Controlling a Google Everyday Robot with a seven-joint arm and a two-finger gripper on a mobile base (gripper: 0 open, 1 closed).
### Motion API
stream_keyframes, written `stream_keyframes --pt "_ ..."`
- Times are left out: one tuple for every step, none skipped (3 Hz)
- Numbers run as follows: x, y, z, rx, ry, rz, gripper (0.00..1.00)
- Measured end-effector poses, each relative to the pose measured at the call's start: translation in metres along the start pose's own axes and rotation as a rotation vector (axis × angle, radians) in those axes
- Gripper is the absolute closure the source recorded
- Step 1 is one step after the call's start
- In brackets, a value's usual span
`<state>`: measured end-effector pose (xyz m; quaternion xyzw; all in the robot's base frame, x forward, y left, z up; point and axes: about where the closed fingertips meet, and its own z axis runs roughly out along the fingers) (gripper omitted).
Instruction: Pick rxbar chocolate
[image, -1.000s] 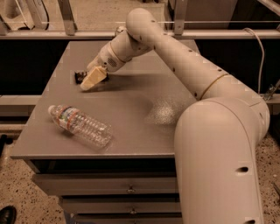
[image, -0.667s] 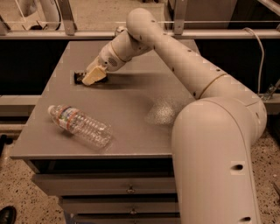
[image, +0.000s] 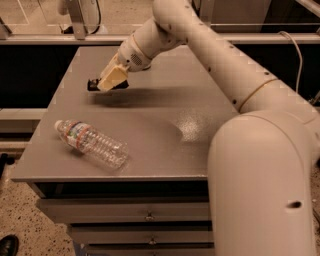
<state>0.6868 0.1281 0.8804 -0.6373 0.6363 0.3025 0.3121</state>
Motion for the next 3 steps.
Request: stream_keyframes --pt "-0.013 0.024 -0.038 -0.006 -0.006 -0.035 1.00" --pt "-0.026 0.043 -0.075 0.006 -0.054 -0.055 1.00" --pt "-0.025 0.044 -0.083 0.012 -0.066 -0.050 1.00"
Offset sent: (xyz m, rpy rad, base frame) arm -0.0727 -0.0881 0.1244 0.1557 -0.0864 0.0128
